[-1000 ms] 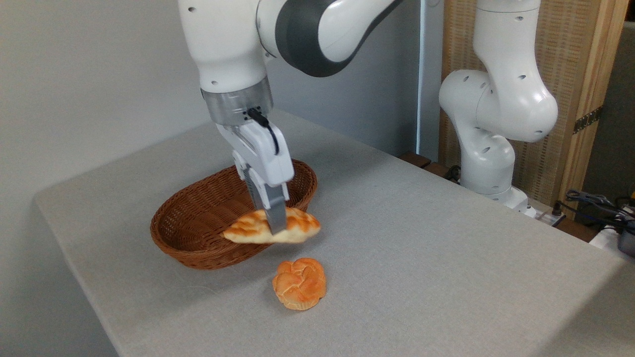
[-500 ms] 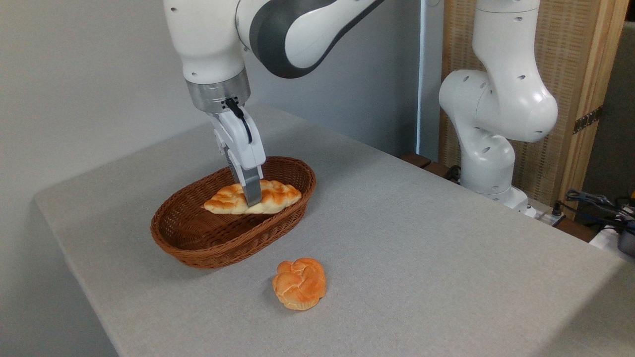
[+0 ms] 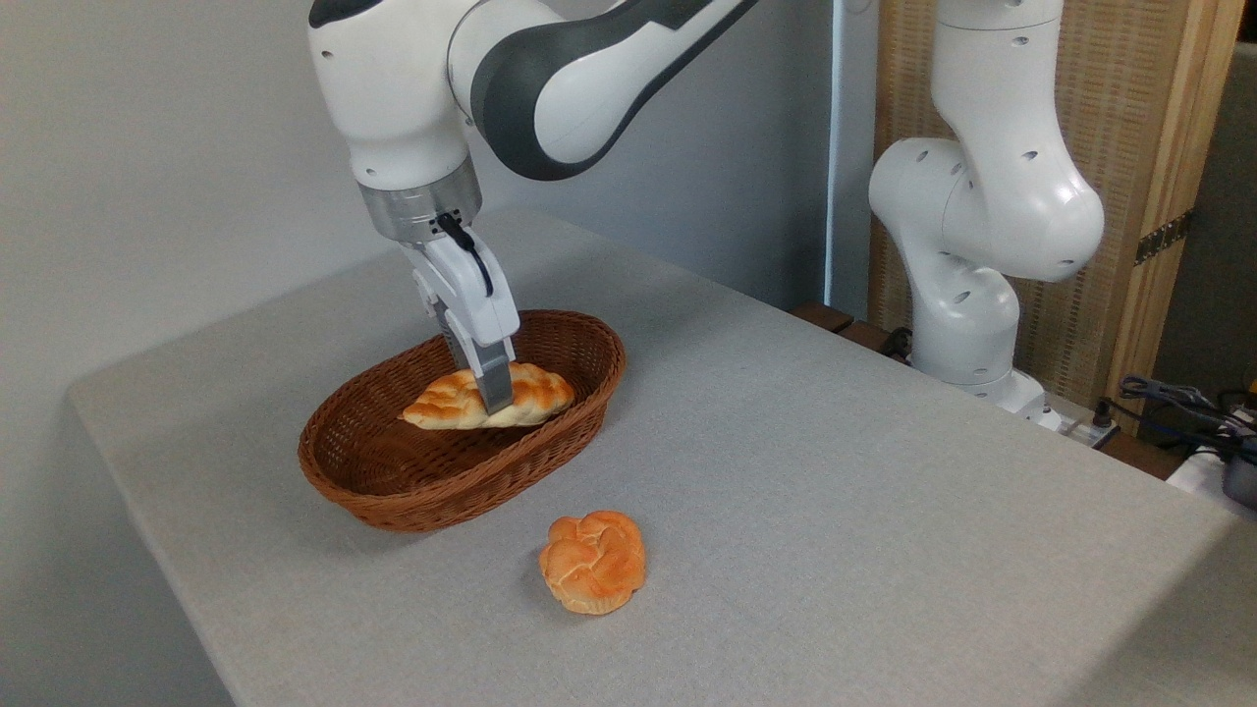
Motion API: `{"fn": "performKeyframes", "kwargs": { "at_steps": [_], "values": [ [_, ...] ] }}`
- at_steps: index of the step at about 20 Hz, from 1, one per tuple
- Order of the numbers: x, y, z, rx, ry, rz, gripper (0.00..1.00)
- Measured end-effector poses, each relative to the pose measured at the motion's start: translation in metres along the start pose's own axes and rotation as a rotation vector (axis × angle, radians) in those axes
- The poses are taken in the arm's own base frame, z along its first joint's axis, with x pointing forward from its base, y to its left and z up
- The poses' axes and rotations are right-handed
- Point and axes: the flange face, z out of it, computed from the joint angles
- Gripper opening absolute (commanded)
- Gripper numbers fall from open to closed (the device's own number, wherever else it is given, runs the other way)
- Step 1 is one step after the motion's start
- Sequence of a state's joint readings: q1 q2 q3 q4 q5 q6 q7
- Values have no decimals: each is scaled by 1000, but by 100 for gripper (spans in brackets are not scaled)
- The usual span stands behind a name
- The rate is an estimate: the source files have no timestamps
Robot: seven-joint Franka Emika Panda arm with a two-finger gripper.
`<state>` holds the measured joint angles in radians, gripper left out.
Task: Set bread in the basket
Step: 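Lower the braided roll into the basket and open the gripper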
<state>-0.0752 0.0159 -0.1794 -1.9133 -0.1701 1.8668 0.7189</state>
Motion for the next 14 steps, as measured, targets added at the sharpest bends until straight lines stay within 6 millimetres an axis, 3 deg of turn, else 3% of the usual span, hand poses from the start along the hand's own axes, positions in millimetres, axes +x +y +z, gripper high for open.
{"fn": "performKeyframes", "kwargs": {
  "at_steps": [10,14],
  "values": [
    [1,-1,-4,9,10,-1,100],
    [1,-9,-22,33,41,-11,100]
  ]
}}
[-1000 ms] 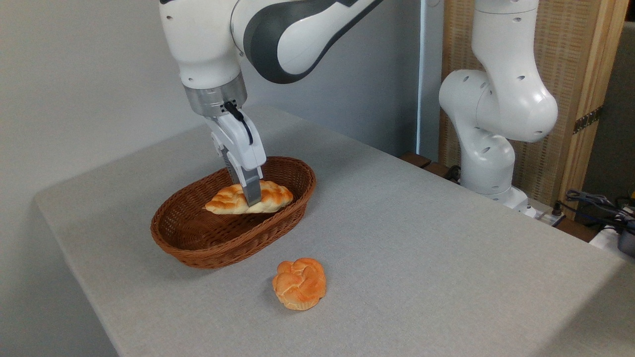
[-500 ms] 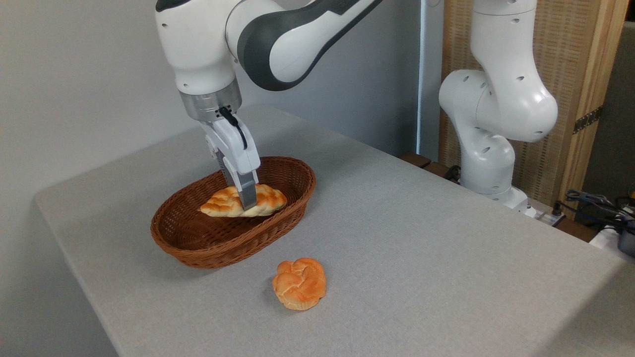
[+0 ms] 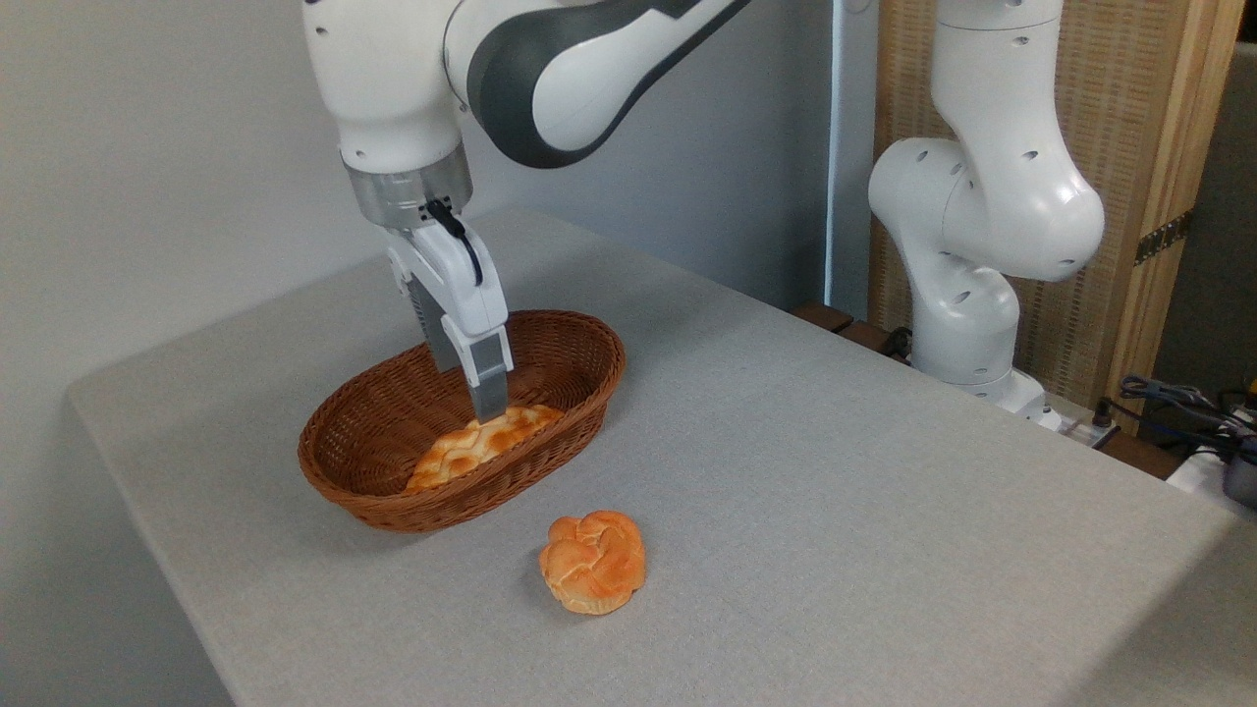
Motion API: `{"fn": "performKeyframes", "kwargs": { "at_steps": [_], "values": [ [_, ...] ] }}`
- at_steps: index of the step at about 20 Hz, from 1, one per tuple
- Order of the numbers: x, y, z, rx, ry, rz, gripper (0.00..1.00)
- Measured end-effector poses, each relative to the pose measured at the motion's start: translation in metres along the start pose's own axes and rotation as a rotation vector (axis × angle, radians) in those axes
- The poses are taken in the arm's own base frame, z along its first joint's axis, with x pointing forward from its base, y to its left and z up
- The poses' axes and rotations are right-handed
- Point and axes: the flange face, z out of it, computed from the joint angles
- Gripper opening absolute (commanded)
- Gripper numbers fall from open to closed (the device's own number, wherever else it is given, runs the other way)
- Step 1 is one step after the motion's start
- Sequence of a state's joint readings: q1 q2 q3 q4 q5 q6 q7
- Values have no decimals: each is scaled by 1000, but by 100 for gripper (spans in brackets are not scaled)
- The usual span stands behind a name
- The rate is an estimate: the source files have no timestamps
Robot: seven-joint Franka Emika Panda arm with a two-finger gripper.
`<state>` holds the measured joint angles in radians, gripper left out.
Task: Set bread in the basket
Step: 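Lower the braided roll into the basket and open the gripper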
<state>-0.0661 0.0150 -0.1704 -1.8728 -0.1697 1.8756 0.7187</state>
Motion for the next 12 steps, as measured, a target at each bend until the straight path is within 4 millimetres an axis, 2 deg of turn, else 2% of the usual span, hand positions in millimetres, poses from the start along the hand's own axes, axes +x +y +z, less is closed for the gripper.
{"fn": "performKeyframes", "kwargs": {
  "at_steps": [2,5,7,12],
  "values": [
    [-8,-16,-18,31,21,-27,100],
    [-31,-46,-43,93,27,-76,100],
    [-45,-61,-49,127,9,-97,100],
    [-67,-82,-54,146,-1,-144,100]
  ]
}}
